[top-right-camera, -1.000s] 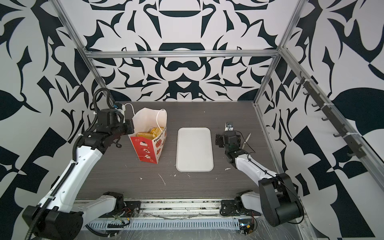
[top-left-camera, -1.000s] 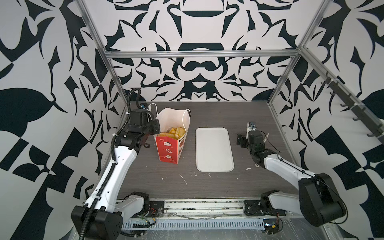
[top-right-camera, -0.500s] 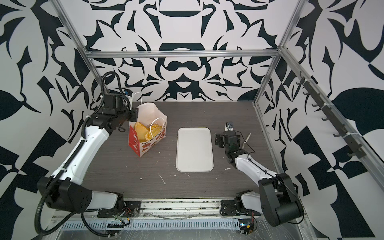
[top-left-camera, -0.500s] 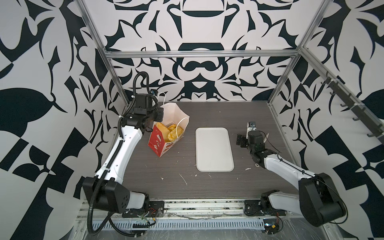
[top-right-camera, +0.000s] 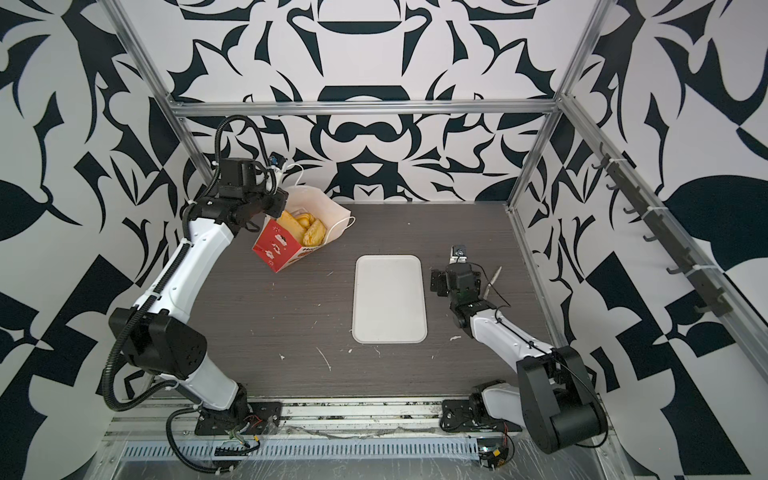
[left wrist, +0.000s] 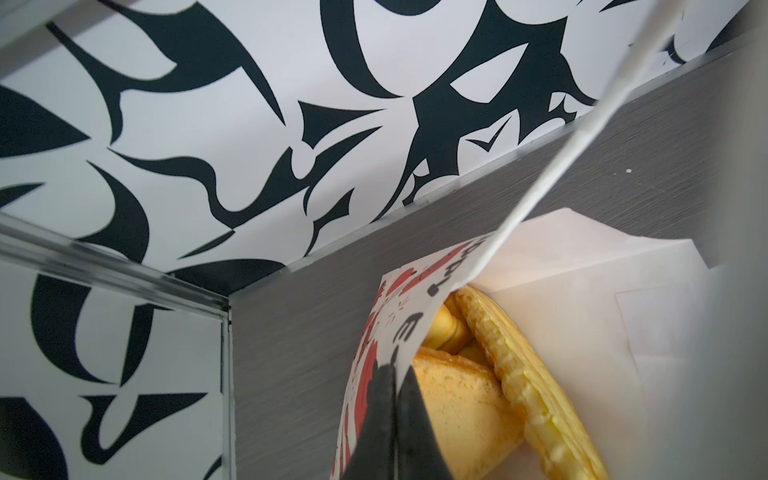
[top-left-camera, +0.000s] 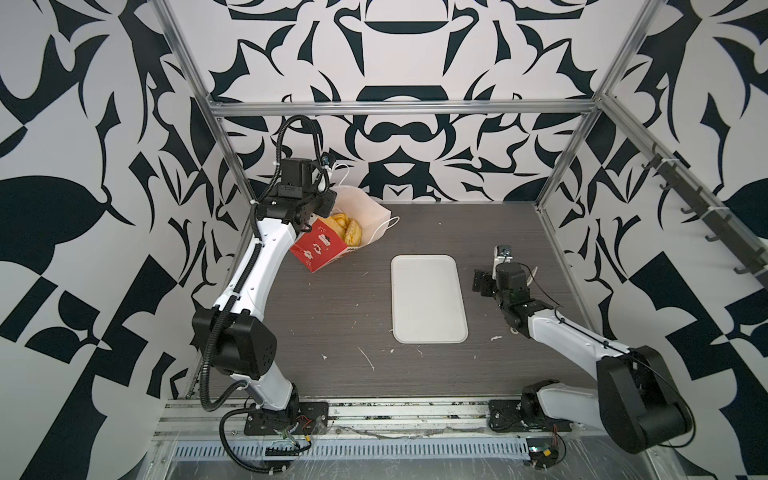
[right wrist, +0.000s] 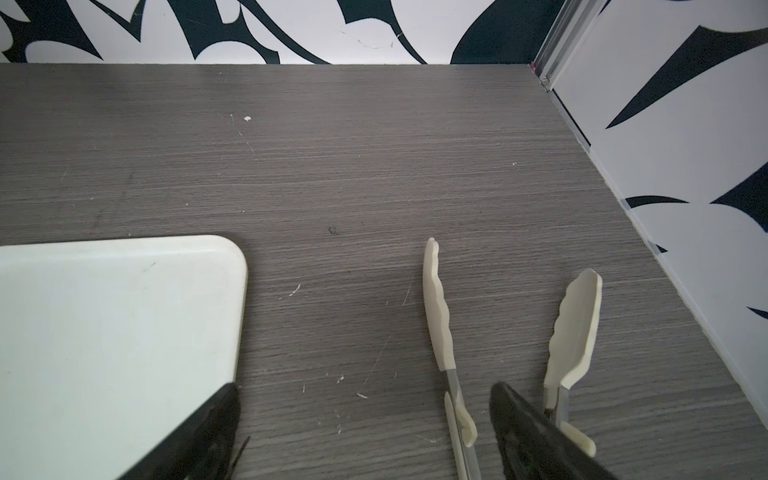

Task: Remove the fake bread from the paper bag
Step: 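Lift and tilt the held bag toward the white tray with the left gripper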

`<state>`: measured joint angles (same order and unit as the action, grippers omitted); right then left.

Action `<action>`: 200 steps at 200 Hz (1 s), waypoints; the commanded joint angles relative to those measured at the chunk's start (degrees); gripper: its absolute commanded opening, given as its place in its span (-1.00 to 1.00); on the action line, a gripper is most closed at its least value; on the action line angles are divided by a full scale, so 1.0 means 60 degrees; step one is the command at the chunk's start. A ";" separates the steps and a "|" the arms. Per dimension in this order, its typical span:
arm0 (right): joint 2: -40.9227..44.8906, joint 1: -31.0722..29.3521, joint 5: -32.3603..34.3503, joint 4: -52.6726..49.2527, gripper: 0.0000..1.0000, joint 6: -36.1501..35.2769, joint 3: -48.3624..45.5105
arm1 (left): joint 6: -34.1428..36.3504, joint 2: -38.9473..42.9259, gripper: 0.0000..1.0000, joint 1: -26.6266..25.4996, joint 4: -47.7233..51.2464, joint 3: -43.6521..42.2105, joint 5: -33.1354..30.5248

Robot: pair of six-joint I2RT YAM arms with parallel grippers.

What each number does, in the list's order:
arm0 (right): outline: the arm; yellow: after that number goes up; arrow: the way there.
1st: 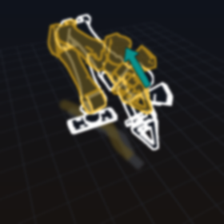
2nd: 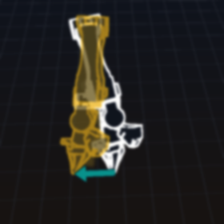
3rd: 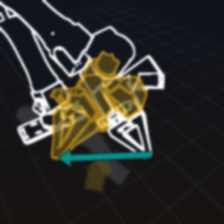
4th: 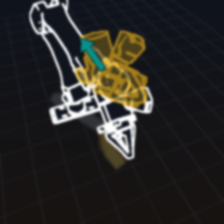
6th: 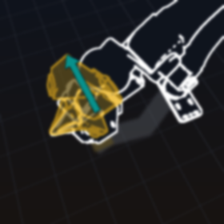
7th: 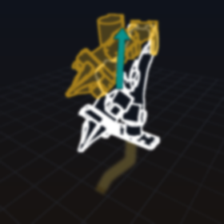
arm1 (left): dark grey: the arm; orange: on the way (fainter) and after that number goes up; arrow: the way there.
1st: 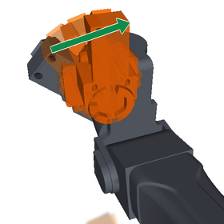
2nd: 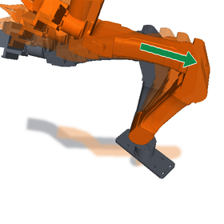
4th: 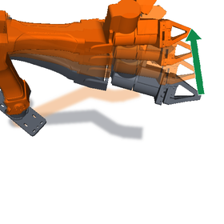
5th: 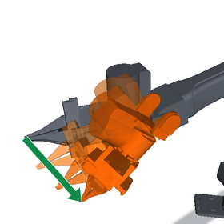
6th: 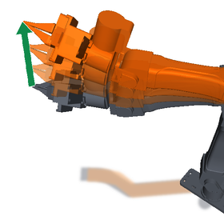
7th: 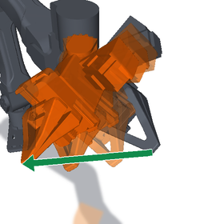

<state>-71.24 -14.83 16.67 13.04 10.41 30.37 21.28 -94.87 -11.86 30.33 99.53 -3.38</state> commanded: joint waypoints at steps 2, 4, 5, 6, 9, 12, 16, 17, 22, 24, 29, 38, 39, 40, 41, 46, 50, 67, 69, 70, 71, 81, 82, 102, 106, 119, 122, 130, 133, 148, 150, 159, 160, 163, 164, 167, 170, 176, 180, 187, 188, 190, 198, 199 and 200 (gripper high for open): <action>0.0344 -0.0021 -0.0066 0.0175 0.91 0.0105 0.0007 | 0.1403 -0.0224 -1.00 0.0043 -0.0858 0.0456 0.0365; 0.0352 -0.0030 -0.0067 0.0172 0.91 0.0109 0.0014 | 0.1456 -0.0268 -1.00 0.0043 -0.0841 0.0491 0.0359; 0.0356 -0.0032 -0.0067 0.0171 0.91 0.0124 0.0010 | 0.1481 -0.0292 -1.00 0.0043 -0.0838 0.0514 0.0366; 0.0365 -0.0032 -0.0075 0.0171 0.91 0.0117 0.0008 | 0.1509 -0.0319 -1.00 0.0043 -0.0822 0.0540 0.0369; 0.0364 -0.0026 -0.0081 0.0160 0.91 0.0124 0.0001 | 0.1572 -0.0379 -1.00 0.0043 -0.0772 0.0625 0.0383; 0.0373 -0.0023 -0.0095 0.0157 0.91 0.0124 -0.0007 | 0.1631 -0.0447 -1.00 0.0043 -0.0725 0.0718 0.0407; 0.0387 -0.0026 -0.0097 0.0156 0.91 0.0132 -0.0022 | 0.1697 -0.0534 -1.00 0.0043 -0.0681 0.0813 0.0406; 0.0388 -0.0030 -0.0097 0.0163 0.91 0.0136 -0.0022 | 0.1712 -0.0564 -1.00 0.0043 -0.0671 0.0843 0.0404; 0.0402 -0.0019 -0.0097 0.0156 0.91 0.0134 -0.0024 | 0.1809 -0.0656 -1.00 0.0043 -0.0619 0.0920 0.0402; 0.0403 -0.0019 -0.0097 0.0156 0.91 0.0138 -0.0030 | 0.1850 -0.0683 -1.00 0.0043 -0.0595 0.0947 0.0402; 0.0418 -0.0019 -0.0089 0.0142 0.91 0.0138 -0.0051 | 0.1911 -0.0759 -1.00 0.0017 -0.0542 0.0999 0.0396; 0.0434 -0.0024 -0.0082 0.0121 0.91 0.0138 -0.0052 | 0.1927 -0.0827 -1.00 -0.0029 -0.0543 0.0989 0.0450; 0.0434 -0.0021 -0.0075 0.0116 0.91 0.0139 -0.0052 | 0.1929 -0.0828 -1.00 -0.0037 -0.0543 0.0990 0.0463; 0.0433 -0.0020 -0.0071 0.0114 0.91 0.0139 -0.0052 | 0.1924 -0.0828 -1.00 -0.0041 -0.0543 0.0975 0.0469; 0.0441 -0.0019 -0.0070 0.0106 0.91 0.0139 -0.0052 | 0.1921 -0.0829 -1.00 -0.0050 -0.0543 0.0968 0.0479; 0.0448 -0.0019 -0.0060 0.0098 0.91 0.0136 -0.0052 | 0.1887 -0.0829 -1.00 -0.0084 -0.0580 0.0899 0.0523; 0.0448 -0.0019 -0.0054 0.0103 0.91 0.0139 -0.0052 | 0.1855 -0.0805 -1.00 -0.0121 -0.0608 0.0820 0.0538; 0.0399 -0.0020 -0.0009 0.0109 0.91 0.0125 -0.0052 | 0.1673 -0.0586 -1.00 -0.0317 -0.0924 0.0284 0.0577; 0.0392 -0.0026 -0.0009 0.0108 0.91 0.0125 -0.0045 | 0.1648 -0.0552 -1.00 -0.0340 -0.0964 0.0195 0.0588; 0.0383 -0.0030 -0.0009 0.0110 0.91 0.0125 -0.0034 | 0.1629 -0.0537 -1.00 -0.0354 -0.0980 0.0161 0.0590; 0.0379 -0.0031 -0.0009 0.0111 0.91 0.0125 -0.0035 | 0.1612 -0.0522 -1.00 -0.0368 -0.1011 0.0129 0.0591; 0.0333 -0.0019 -0.0023 0.0091 0.91 0.0124 0.0005 | 0.1460 -0.0326 -1.00 -0.0482 -0.1215 -0.0290 0.0581; 0.0332 -0.0019 -0.0023 0.0094 0.91 0.0124 0.0013 | 0.1440 -0.0306 -1.00 -0.0498 -0.1231 -0.0324 0.0586; 0.0273 -0.0022 -0.0045 0.0072 0.91 0.0106 0.0050 | 0.1131 0.0146 -1.00 -0.0844 -0.1709 -0.1277 0.0367; 0.0272 -0.0019 -0.0046 0.0059 0.91 0.0106 0.0060 | 0.1059 0.0265 -1.00 -0.0916 -0.1847 -0.1506 0.0333; 0.0244 -0.0019 -0.0081 0.0035 0.91 0.0116 0.0087 | 0.0840 0.0645 -1.00 -0.1154 -0.2307 -0.2200 0.0213; 0.0232 -0.0019 -0.0102 0.0039 0.91 0.0111 0.0094 | 0.0779 0.0743 -1.00 -0.1189 -0.2384 -0.2354 0.0208; 0.0214 -0.0032 -0.0139 0.0026 0.91 0.0139 0.0109 | 0.0656 0.0942 -1.00 -0.1303 -0.2553 -0.2701 0.0190; 0.0201 -0.0020 -0.0159 0.0019 0.91 0.0135 0.0116 | 0.0601 0.1015 -1.00 -0.1362 -0.2594 -0.2824 0.0144; 0.0184 -0.0022 -0.0241 -0.0016 0.91 0.0152 0.0153 | 0.0473 0.1321 -1.00 -0.1693 -0.2906 -0.3450 -0.0211; 0.0177 -0.0020 -0.0243 -0.0019 0.91 0.0157 0.0153 | 0.0461 0.1353 -1.00 -0.1732 -0.2950 -0.3525 -0.0261; 0.0171 -0.0020 -0.0258 -0.0027 0.91 0.0183 0.0168 | 0.0378 0.1504 -1.00 -0.1927 -0.3136 -0.3845 -0.0416; 0.0178 -0.0027 -0.0273 -0.0023 0.91 0.0183 0.0168 | 0.0364 0.1517 -1.00 -0.1953 -0.3150 -0.3859 -0.0425; 0.0171 -0.0031 -0.0265 -0.0031 0.91 0.0183 0.0168 | 0.0350 0.1563 -1.00 -0.2016 -0.3176 -0.3955 -0.0474; 0.0163 -0.0025 -0.0269 -0.0033 0.91 0.0190 0.0168 | 0.0343 0.1568 -1.00 -0.2041 -0.3178 -0.3980 -0.0483; 0.0156 -0.0019 -0.0283 -0.0047 0.91 0.0197 0.0168 | 0.0333 0.1593 -1.00 -0.2102 -0.3179 -0.4031 -0.0527; 0.0155 -0.0022 -0.0287 -0.0049 0.91 0.0201 0.0181 | 0.0335 0.1616 -1.00 -0.2170 -0.3179 -0.4087 -0.0597; 0.0152 -0.0019 -0.0313 -0.0049 0.91 0.0224 0.0182 | 0.0315 0.1658 -1.00 -0.2297 -0.3179 -0.4189 -0.0745; 0.0148 -0.0019 -0.0324 -0.0070 0.91 0.0227 0.0195 | 0.0311 0.1693 -1.00 -0.2375 -0.3179 -0.4242 -0.0842; 0.0128 -0.0022 -0.0343 -0.0112 0.91 0.0254 0.0226 | 0.0274 0.1730 -1.00 -0.2528 -0.3179 -0.4353 -0.0996; 0.0127 -0.0020 -0.0344 -0.0124 0.91 0.0263 0.0234 | 0.0268 0.1740 -1.00 -0.2547 -0.3179 -0.4369 -0.1022; 0.0130 -0.0019 -0.0335 -0.0141 0.91 0.0269 0.0239 | 0.0260 0.1750 -1.00 -0.2590 -0.3179 -0.4418 -0.1071; 0.0137 -0.0020 -0.0331 -0.0261 0.91 0.0310 0.0263 | 0.0225 0.1788 -1.00 -0.2722 -0.3179 -0.4546 -0.1207; 0.0139 -0.0027 -0.0324 -0.0287 0.91 0.0313 0.0274 | 0.0222 0.1798 -1.00 -0.2739 -0.3179 -0.4568 -0.1216; 0.0139 -0.0030 -0.0320 -0.0314 0.91 0.0314 0.0287 | 0.0213 0.1803 -1.00 -0.2762 -0.3179 -0.4594 -0.1235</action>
<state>-70.46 -14.83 15.14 12.32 10.90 30.30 24.03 -85.65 -26.61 12.69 74.26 -6.50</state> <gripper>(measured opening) 0.956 0.049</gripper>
